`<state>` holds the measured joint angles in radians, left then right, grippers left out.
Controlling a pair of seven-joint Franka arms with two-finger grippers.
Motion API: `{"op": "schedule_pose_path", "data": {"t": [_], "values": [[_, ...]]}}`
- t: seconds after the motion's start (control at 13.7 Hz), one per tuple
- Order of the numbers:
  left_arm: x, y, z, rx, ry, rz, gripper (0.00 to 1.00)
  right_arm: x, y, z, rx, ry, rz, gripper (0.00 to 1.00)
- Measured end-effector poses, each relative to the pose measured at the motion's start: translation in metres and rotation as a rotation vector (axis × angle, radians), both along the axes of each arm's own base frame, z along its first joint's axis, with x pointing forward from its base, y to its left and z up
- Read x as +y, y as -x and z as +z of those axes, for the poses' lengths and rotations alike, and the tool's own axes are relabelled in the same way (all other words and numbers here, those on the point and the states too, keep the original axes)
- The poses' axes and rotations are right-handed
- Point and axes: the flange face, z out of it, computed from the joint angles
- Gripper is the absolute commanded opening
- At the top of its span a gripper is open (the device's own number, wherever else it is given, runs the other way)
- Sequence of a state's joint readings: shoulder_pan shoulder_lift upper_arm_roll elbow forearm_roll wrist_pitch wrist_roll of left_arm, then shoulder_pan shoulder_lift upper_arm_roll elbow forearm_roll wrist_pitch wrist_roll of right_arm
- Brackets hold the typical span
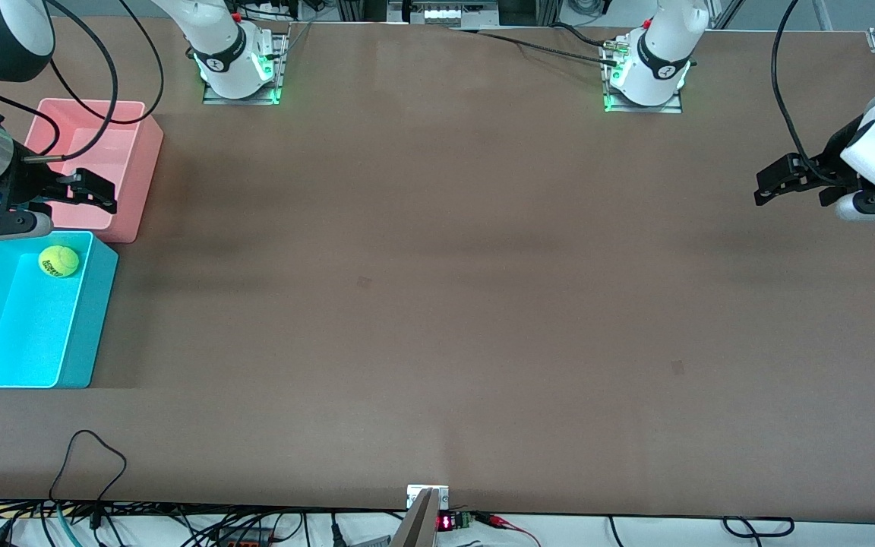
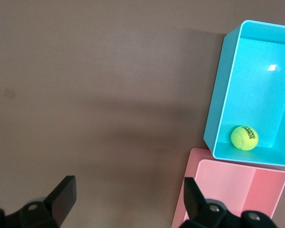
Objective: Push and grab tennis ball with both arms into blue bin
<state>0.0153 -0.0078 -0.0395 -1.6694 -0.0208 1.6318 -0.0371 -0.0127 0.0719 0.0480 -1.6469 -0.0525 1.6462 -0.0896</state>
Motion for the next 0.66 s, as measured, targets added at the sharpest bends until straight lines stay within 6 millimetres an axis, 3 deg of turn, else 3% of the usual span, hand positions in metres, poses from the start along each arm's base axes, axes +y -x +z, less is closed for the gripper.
{"op": "schedule_pose_path", "data": {"t": [0.66], "values": [[0.0, 0.0, 0.0, 0.0, 0.0, 0.0, 1.0, -0.0023, 0.0014, 0.0027, -0.002, -0.011, -0.008, 1.0]]}}
